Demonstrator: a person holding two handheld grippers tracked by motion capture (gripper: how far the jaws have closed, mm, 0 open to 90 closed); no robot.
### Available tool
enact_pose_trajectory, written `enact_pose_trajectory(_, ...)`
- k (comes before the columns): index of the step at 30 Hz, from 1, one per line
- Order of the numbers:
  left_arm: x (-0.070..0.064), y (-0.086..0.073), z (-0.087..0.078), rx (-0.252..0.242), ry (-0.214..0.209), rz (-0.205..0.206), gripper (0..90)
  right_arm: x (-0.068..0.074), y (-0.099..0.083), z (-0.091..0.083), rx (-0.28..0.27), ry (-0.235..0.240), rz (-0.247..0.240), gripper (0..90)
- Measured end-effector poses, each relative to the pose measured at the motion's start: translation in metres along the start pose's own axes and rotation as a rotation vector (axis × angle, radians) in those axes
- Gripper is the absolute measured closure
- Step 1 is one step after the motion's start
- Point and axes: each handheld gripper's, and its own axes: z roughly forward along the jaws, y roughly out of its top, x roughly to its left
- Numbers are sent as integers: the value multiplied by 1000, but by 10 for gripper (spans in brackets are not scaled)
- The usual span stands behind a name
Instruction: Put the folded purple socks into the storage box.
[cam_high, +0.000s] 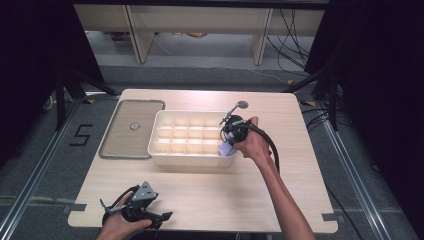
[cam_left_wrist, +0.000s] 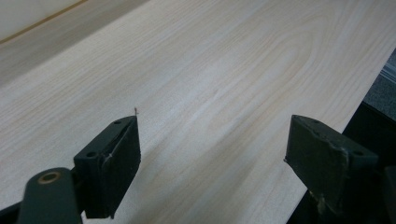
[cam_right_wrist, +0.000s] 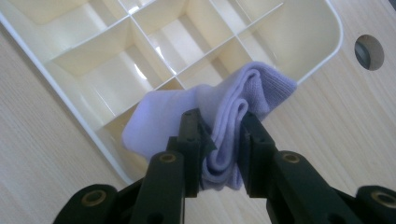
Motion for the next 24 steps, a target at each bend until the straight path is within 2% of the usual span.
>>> enact_pose_trajectory(1, 0, 0, 0, 0, -1, 0, 172, 1, 1, 2, 1, -2, -16, 734)
enact_pose_trajectory(2, 0, 0, 0, 2, -13, -4, 172, 3, 1, 3, 7, -6, -6, 733)
enact_pose_trajectory(3, -1, 0, 0, 1, -11, -9, 172, 2, 2, 4, 9, -5, -25, 734)
enact_pose_trajectory(4, -1, 0, 1, 1, -10, -12, 172, 5, 2, 5, 14, -8, -10, 733)
enact_pose_trajectory(6, -1, 0, 1, 2, -9, -9, 172, 5, 3, 6, 17, -13, -27, 733)
enact_pose_trajectory(7, 0, 0, 1, 10, 4, 5, 172, 7, 4, 9, 16, -3, -60, 732)
enact_pose_trajectory(8, 0, 0, 1, 11, 1, 9, 172, 8, 4, 10, 16, -1, -59, 732)
enact_pose_trajectory(9, 0, 0, 1, 6, -4, 7, 173, 10, 4, 11, 23, 5, -32, 732)
enact_pose_trajectory(10, -1, 0, 0, 5, -8, 15, 173, 9, 4, 13, 15, 9, -57, 732)
enact_pose_trajectory(13, -1, 0, 1, -1, -2, 3, 174, 12, 4, 18, 25, 23, -42, 732)
enact_pose_trajectory(14, 0, 0, 0, 6, 2, 19, 174, 12, 4, 19, 25, 29, -49, 732)
enact_pose_trajectory(15, 0, 0, 0, 6, 5, 15, 174, 13, 4, 21, 30, 38, -38, 733)
enact_pose_trajectory(16, 0, 0, 0, 5, 3, 15, 174, 13, 3, 24, 31, 38, -58, 733)
enact_pose_trajectory(19, 0, 0, 0, 6, 3, 15, 174, 15, 3, 29, 41, 52, -54, 733)
enact_pose_trajectory(20, 0, 0, 0, 7, 3, 15, 174, 16, 3, 32, 46, 56, -38, 733)
enact_pose_trajectory(23, 0, 0, 2, 2, -16, 4, 174, 15, 3, 34, 48, 71, -23, 736)
enact_pose_trajectory(24, 0, 1, 1, 11, -16, 5, 175, 14, 3, 35, 48, 74, -33, 737)
